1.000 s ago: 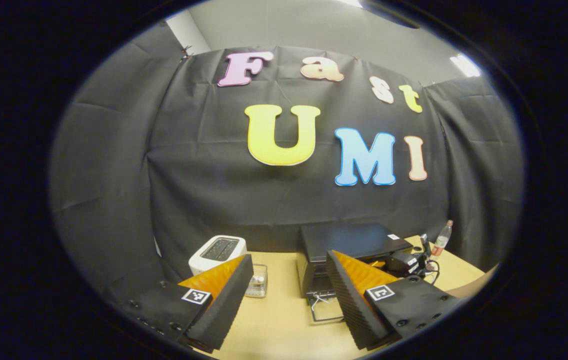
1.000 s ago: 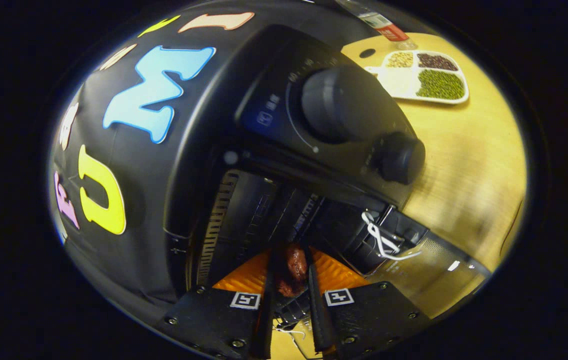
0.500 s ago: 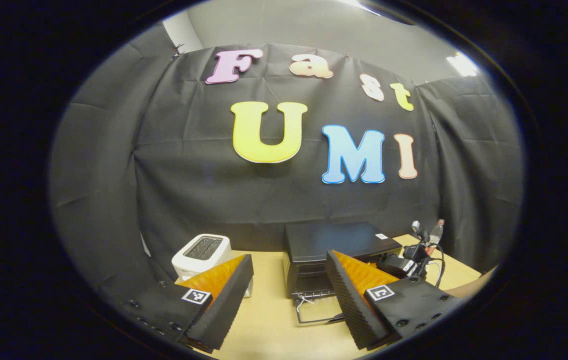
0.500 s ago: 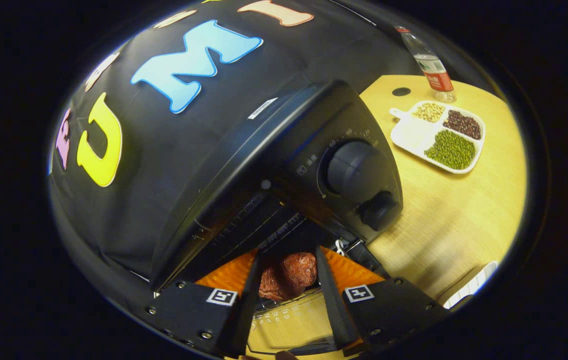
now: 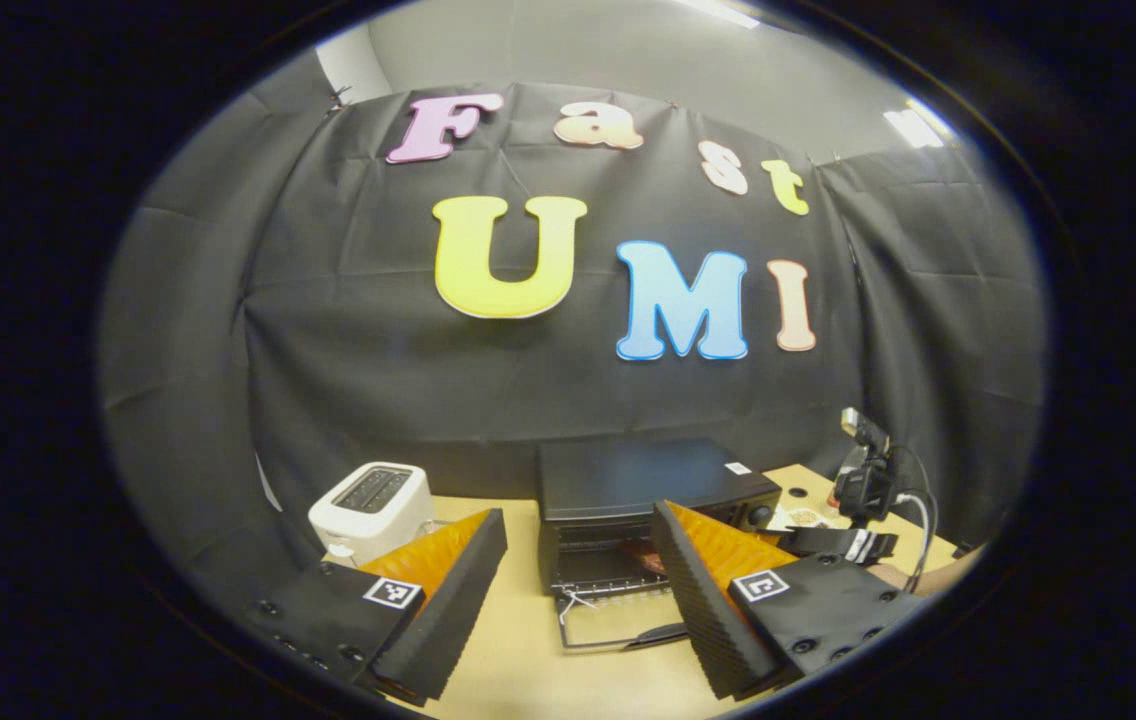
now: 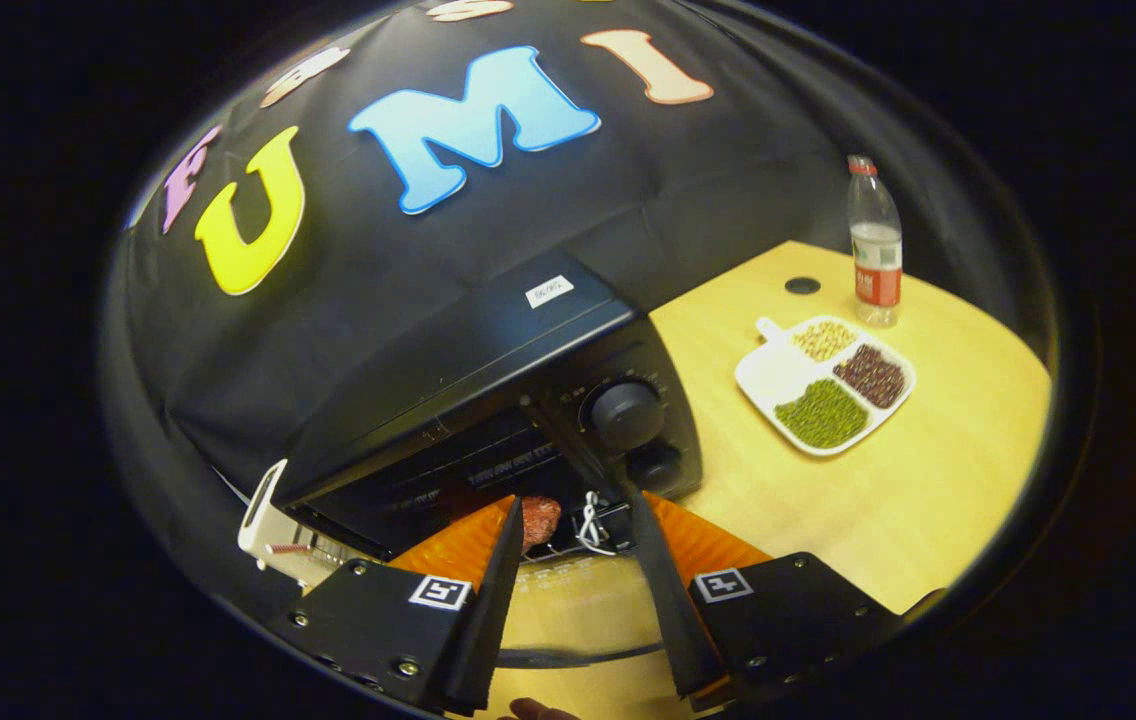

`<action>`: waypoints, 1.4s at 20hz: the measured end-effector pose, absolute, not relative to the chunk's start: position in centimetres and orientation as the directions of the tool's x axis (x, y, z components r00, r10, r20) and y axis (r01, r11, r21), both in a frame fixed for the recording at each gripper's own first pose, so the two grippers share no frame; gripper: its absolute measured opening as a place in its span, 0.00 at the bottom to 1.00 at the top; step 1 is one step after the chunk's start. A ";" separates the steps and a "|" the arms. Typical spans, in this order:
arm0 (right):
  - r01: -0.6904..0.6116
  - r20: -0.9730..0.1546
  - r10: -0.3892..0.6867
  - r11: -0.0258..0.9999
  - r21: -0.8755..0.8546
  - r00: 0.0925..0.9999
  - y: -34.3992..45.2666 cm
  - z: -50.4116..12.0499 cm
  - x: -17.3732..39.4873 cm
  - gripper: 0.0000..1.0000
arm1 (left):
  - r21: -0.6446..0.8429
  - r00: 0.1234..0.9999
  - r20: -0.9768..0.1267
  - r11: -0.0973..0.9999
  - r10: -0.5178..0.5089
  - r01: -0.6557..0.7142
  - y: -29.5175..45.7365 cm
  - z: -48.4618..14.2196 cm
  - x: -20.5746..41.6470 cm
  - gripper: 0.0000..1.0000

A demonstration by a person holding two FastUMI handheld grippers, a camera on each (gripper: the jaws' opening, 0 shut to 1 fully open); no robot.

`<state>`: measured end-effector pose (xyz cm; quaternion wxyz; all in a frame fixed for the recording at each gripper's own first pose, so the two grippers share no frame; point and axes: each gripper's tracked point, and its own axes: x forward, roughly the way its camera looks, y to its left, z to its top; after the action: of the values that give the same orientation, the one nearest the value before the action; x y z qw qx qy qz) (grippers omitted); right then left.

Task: Open the electric oven with the left hand, put the food in, and close the electric oven.

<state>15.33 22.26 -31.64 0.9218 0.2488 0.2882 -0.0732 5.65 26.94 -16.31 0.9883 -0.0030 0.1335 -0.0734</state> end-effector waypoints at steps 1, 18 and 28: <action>0.259 -0.559 0.000 0.886 0.385 0.829 21.7 -30.8 14.7 0.66 | -0.026 0.950 -0.270 0.988 -0.156 0.154 26.2 -16.8 5.7 0.97; 0.183 -0.175 -0.163 0.978 0.105 0.971 8.3 -9.7 7.6 0.97 | -0.035 0.885 -0.421 0.979 -0.198 0.203 15.8 -25.5 4.8 0.97; 0.208 -0.111 -0.196 0.972 0.112 0.974 3.6 -7.3 6.2 0.97 | -0.070 0.754 -0.636 0.986 -0.163 0.154 13.6 -34.3 2.7 0.98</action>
<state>6.19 3.56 -7.35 0.9916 0.0616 0.0495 -0.1020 2.70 13.59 -34.28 0.9365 -0.0065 0.3402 -0.0845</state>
